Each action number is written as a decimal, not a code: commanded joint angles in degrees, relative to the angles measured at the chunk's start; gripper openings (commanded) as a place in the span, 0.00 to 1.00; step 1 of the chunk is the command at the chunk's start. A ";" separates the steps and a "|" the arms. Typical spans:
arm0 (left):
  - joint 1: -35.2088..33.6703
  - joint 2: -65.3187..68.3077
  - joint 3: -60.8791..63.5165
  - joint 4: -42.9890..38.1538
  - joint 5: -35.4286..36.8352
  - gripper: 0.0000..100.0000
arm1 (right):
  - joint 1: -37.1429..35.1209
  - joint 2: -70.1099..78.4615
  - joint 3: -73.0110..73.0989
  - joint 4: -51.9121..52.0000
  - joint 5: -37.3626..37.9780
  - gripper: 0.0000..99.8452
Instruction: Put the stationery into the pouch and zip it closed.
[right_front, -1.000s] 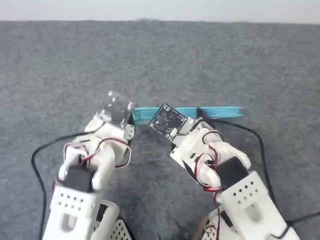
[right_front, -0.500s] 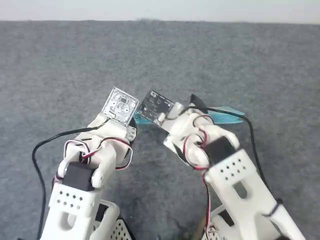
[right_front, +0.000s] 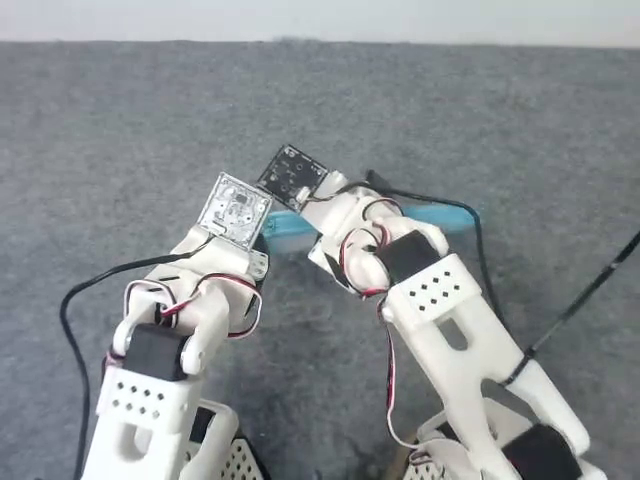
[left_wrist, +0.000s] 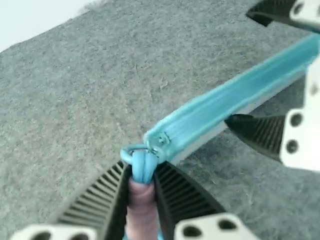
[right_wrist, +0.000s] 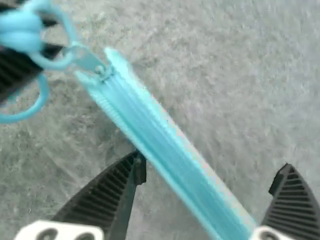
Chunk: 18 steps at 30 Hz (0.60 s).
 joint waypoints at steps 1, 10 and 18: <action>-0.62 -2.02 -3.82 0.26 1.05 0.01 | -1.98 -0.13 -4.22 -0.84 4.66 0.37; -0.53 -2.02 -2.68 0.00 1.05 0.01 | -3.74 0.04 -5.19 -1.27 12.31 0.37; -0.97 -2.02 -2.68 0.00 1.05 0.01 | -3.65 6.46 -5.63 -1.54 12.66 0.37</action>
